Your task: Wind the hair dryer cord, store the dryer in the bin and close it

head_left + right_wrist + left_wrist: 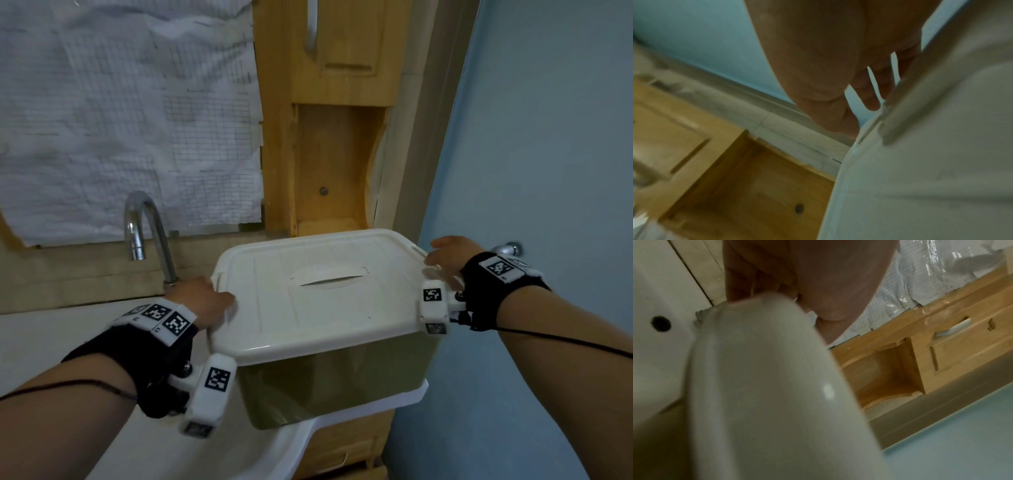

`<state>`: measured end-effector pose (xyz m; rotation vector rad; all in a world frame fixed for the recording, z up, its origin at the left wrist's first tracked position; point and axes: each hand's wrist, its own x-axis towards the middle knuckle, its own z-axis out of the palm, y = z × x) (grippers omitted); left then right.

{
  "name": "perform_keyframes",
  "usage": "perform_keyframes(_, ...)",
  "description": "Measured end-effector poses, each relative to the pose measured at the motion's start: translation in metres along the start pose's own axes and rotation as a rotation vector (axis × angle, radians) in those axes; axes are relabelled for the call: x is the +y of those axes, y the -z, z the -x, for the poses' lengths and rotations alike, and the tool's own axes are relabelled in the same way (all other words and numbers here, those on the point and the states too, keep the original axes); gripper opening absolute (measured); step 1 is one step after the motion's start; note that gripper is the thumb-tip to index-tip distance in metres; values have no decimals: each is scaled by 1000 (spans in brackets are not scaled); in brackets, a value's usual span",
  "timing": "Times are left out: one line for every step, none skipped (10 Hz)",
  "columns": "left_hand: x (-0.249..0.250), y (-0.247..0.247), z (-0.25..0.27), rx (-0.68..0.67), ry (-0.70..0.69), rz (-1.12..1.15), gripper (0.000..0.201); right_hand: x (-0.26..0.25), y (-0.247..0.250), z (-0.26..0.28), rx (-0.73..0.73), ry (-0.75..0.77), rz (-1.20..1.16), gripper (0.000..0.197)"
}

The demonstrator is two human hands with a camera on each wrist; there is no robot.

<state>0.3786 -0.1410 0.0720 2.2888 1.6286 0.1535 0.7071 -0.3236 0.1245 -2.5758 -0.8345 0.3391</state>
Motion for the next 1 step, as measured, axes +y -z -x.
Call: perform_keyframes(-3,7,-3,29,2,164,55,-25,8,5,99,62,56,43)
